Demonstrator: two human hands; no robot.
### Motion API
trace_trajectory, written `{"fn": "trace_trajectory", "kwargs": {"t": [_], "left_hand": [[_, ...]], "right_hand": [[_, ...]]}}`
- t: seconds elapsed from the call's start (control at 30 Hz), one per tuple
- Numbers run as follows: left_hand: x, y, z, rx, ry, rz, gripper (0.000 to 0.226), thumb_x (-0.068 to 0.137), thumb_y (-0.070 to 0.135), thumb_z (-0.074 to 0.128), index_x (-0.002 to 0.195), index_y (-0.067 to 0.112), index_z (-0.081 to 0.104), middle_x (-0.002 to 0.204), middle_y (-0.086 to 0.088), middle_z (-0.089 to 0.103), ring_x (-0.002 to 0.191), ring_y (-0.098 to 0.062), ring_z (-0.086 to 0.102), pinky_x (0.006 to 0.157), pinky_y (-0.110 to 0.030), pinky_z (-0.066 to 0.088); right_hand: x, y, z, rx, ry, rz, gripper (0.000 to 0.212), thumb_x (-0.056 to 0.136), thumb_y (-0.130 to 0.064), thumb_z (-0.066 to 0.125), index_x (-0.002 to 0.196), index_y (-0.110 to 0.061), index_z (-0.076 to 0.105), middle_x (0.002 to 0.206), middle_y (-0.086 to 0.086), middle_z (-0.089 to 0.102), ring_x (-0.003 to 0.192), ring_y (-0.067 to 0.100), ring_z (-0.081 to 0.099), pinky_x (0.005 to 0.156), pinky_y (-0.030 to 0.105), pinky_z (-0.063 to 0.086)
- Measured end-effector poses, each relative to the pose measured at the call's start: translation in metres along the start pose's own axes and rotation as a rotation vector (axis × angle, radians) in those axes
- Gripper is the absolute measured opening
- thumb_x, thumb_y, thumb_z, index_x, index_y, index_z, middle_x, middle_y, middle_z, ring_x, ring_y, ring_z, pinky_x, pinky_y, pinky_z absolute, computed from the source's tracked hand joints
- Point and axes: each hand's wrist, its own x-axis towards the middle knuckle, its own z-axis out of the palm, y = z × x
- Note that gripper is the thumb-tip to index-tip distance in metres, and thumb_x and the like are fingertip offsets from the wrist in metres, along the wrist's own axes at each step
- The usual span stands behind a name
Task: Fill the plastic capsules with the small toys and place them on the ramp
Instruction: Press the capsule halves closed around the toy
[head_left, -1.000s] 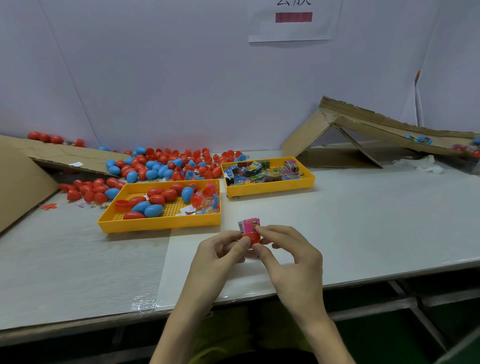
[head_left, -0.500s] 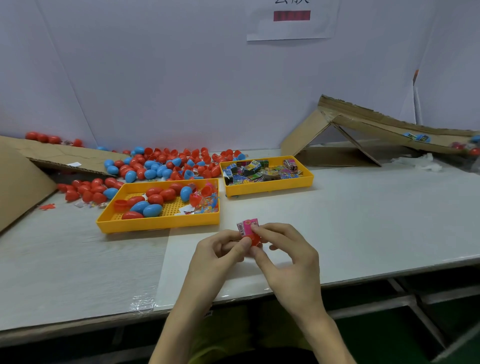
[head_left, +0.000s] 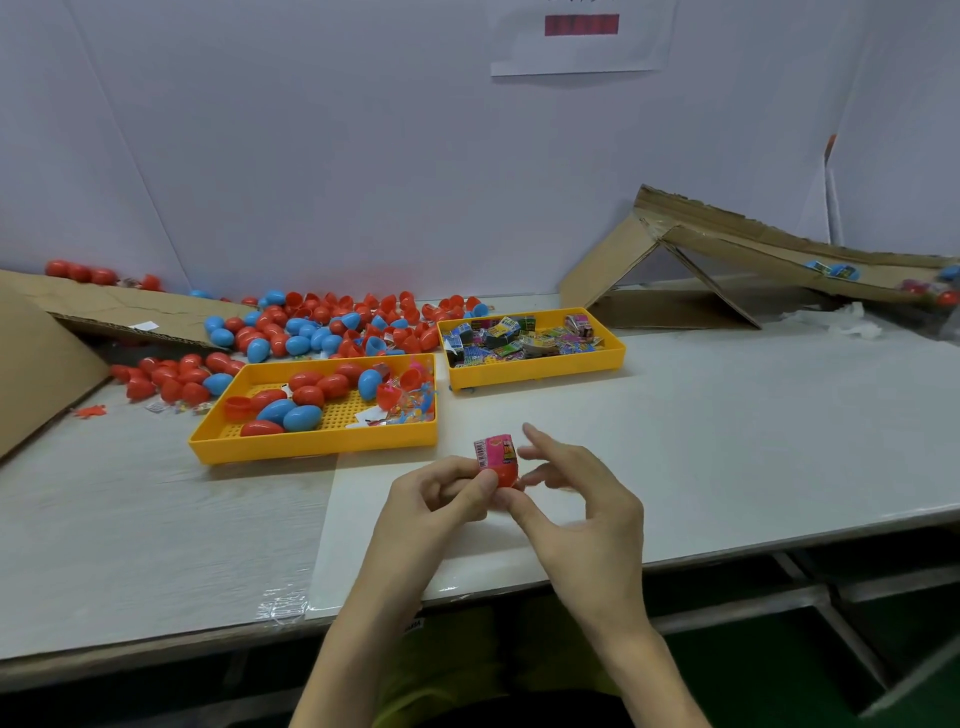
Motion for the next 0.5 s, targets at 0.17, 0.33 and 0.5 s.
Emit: {"fn": "trace_trajectory", "kwargs": {"t": [0.17, 0.33, 0.5], "left_hand": [[0.0003, -0.0002, -0.0017, -0.013, -0.012, -0.029, 0.037, 0.083, 0.043, 0.066, 0.109, 0.018, 0.073, 0.099, -0.002, 0.077, 0.099, -0.018, 0.071, 0.084, -0.026, 0.057], [-0.0009, 0.0002, -0.0013, -0.001, -0.019, -0.030, 0.034, 0.084, 0.047, 0.069, 0.106, 0.022, 0.074, 0.096, 0.000, 0.076, 0.097, -0.017, 0.070, 0.084, -0.028, 0.057], [-0.0003, 0.0008, -0.0014, 0.016, -0.040, -0.018, 0.038, 0.083, 0.047, 0.064, 0.107, 0.020, 0.074, 0.097, 0.000, 0.076, 0.098, -0.018, 0.069, 0.085, -0.028, 0.057]], "right_hand": [[-0.0019, 0.0010, 0.0001, 0.010, 0.007, 0.003, 0.039, 0.075, -0.030, 0.080, 0.113, -0.021, 0.076, 0.103, -0.016, 0.073, 0.099, 0.000, 0.067, 0.085, 0.012, 0.052], [-0.0050, 0.0057, 0.0003, 0.016, 0.031, -0.012, 0.037, 0.075, -0.022, 0.080, 0.111, -0.016, 0.076, 0.100, -0.011, 0.073, 0.097, 0.004, 0.068, 0.081, 0.023, 0.058], [-0.0066, 0.0080, 0.0012, 0.006, 0.047, -0.039, 0.037, 0.075, -0.024, 0.079, 0.111, -0.012, 0.076, 0.099, -0.006, 0.074, 0.095, 0.008, 0.069, 0.079, 0.024, 0.060]]}}
